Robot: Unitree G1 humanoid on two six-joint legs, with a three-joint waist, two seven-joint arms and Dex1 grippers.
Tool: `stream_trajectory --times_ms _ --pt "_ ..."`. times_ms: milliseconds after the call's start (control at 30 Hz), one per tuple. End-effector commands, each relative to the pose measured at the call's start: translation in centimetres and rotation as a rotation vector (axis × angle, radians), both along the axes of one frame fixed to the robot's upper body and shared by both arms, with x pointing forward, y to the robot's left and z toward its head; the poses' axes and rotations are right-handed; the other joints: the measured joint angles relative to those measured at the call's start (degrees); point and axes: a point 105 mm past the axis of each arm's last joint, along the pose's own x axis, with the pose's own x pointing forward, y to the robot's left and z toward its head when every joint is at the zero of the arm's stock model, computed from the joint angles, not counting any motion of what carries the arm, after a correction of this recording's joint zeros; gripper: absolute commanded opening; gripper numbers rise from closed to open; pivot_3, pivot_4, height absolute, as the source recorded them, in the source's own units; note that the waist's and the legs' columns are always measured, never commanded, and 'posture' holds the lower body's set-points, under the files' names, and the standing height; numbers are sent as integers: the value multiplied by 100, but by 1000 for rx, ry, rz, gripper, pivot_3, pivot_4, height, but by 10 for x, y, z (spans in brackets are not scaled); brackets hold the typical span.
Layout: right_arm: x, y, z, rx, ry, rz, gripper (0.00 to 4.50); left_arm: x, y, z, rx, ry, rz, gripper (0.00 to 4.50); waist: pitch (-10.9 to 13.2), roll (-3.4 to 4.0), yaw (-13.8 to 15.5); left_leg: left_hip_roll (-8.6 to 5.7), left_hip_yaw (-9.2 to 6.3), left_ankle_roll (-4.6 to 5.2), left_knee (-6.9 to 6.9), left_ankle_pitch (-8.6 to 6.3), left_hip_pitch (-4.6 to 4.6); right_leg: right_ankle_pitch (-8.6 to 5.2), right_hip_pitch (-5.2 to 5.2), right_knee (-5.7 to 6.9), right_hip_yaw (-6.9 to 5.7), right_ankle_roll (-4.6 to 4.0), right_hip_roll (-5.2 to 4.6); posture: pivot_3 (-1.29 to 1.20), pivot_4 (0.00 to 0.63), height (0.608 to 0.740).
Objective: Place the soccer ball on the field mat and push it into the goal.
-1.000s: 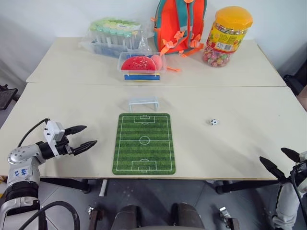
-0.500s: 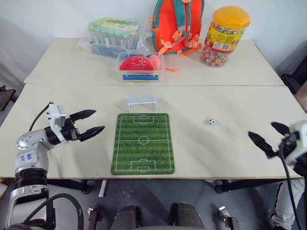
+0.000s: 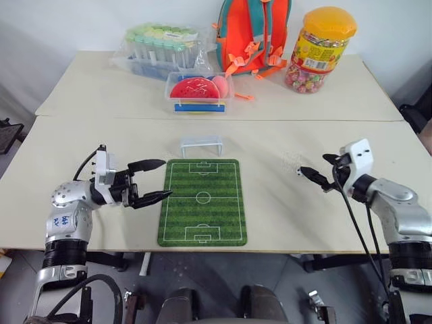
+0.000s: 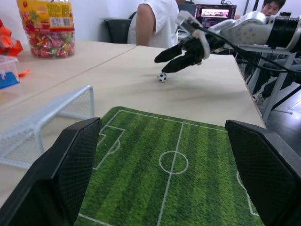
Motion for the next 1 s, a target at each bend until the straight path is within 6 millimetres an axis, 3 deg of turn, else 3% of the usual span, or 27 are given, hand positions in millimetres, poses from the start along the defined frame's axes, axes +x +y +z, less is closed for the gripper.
stream_trajectory --times_ms 33,233,267,333,500,633,700,867,1000 --pt "6 9 5 1 -29 45 4463 -6 -1 9 -15 -45 3 4500 0 0 0 1 -1 0 1 0 -1 0 0 0 0 0 0 0 150 740" --pt "9 23 -12 -6 22 100 4463 -6 -2 7 -17 -46 23 4500 0 0 5 20 0 0 3 0 -1 0 0 1 1 0 0 0 150 740" --pt "8 25 -13 -8 27 105 4290 -6 -2 7 -17 -48 25 4500 0 0 3 19 0 0 4 0 -2 0 0 1 1 0 0 0 150 740" --pt "6 27 -15 -8 30 118 3893 -5 -2 7 -17 -49 29 4500 0 0 1 20 0 0 5 0 -1 0 1 1 1 0 0 0 150 740" --pt "0 30 -14 -27 20 134 2176 -4 0 6 -17 -56 34 4500 0 0 1 21 0 -1 3 0 -1 0 0 1 0 0 1 0 150 740" --pt "-6 32 -2 -48 -20 142 907 -7 8 2 -8 -51 43 4500 0 1 3 22 1 -1 3 0 -1 0 -1 1 1 0 1 0 150 740" --pt "-11 37 8 -85 -58 173 847 -9 13 -1 8 -44 51 4500 0 1 4 22 1 -1 3 0 -2 0 -2 2 1 0 1 0 150 740" --pt "-34 82 30 -187 -104 374 847 -13 26 -8 26 -44 63 4500 3 5 -3 24 9 -1 2 0 -2 0 -10 3 5 0 3 0 150 740" --pt "-59 149 33 -192 -106 615 847 -22 36 -19 89 -13 12 4500 3 5 -12 26 9 -2 3 0 -2 0 -12 4 5 -1 6 0 150 740"
